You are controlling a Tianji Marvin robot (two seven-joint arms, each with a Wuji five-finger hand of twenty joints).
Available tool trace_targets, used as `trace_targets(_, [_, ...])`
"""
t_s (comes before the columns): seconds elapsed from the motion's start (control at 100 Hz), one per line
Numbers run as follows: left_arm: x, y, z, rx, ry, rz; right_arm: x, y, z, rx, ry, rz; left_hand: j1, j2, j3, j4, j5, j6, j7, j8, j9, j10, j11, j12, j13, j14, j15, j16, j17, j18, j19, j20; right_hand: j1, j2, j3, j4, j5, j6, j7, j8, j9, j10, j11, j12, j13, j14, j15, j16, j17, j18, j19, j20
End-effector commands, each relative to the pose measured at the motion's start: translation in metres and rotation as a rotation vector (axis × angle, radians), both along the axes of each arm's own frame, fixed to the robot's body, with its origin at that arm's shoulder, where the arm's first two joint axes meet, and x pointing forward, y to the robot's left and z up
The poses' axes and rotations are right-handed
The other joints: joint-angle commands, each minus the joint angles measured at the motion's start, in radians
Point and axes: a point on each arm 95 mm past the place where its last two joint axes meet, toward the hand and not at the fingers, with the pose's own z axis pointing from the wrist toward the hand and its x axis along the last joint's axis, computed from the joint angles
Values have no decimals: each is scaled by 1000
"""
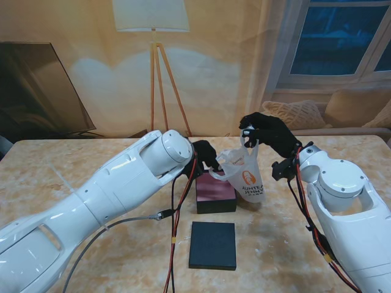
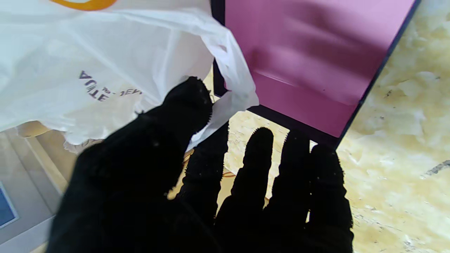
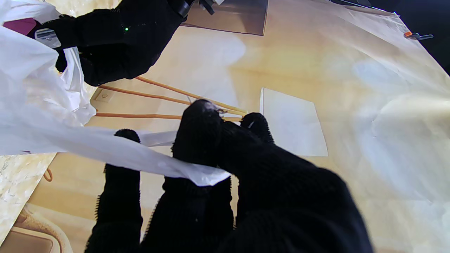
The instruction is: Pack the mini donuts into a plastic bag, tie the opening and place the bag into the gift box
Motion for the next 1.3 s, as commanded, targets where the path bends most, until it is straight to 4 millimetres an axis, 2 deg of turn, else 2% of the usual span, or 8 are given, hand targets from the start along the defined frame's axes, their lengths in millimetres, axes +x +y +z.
trace_targets(0.0, [-6,-7,4,-18,-1,-9,-3,3,-4,3,7,13,46,-3,-31,13,-32,-22,60,13,48,-10,41,25,48,24,55,39,25,-1,57,31,59,30,59,19,-1,-36,7,9,44,-90,53,18,14,-39,16,11,-2,-10,18,6])
trace_targets(0.16, [-10,-7,11,-24,-23,-6,-3,3,-3,1,9,20,77,27,-61,28,-56,-21,80,22,108,-14,116,70,118,27,152,97,79,8,161,69,58,30,59,19,-1,-37,7,9,45,-90,54,18,13,-39,16,11,-1,-9,18,6])
trace_targets(0.27, [-12,-6,15,-32,-20,-3,-4,1,-4,-2,5,19,88,43,-76,35,-64,-35,71,18,125,5,132,87,142,38,194,128,102,16,219,103,58,30,59,19,0,-37,7,9,44,-90,53,17,13,-39,16,11,-2,-10,18,6])
trace_targets(0.4, [-14,-4,19,-48,-9,2,-3,-4,-3,-11,-4,11,94,49,-77,40,-70,-48,66,17,200,0,158,97,226,46,238,143,173,38,269,122,58,30,59,20,0,-36,7,9,44,-90,54,18,14,-37,17,11,-2,-8,19,7])
trace_targets(0.71, [-19,-9,30,-161,70,27,-1,-22,2,-53,-54,-17,104,34,-64,45,-64,-50,55,-3,362,-27,176,188,380,35,315,144,312,46,364,130,60,25,62,19,7,-29,4,7,47,-83,54,19,15,-33,22,13,16,-10,38,15])
trace_targets(0.9, [-23,-11,37,-214,131,45,1,-27,-4,-126,-92,-23,98,52,-76,44,-73,-53,53,-7,370,-42,222,244,386,31,375,175,302,32,421,140,62,22,64,18,13,-28,0,6,50,-78,54,21,16,-30,27,13,25,-3,66,28])
trace_targets(1.1, [-27,-8,42,-264,191,63,4,-36,-13,-243,-140,-10,116,70,-105,51,-76,-57,31,-15,324,-46,205,265,322,36,357,187,235,24,397,143,64,19,74,22,30,-20,-7,6,59,-70,64,42,19,-26,64,26,49,9,121,54])
trace_targets(1.29, [-31,-7,44,-329,248,82,6,-41,-16,-354,-216,3,129,64,-109,56,-47,-50,-6,-44,338,-38,181,260,334,39,349,189,244,29,394,151,60,27,85,27,35,-19,-14,9,59,-76,73,70,16,-30,97,40,54,21,138,67])
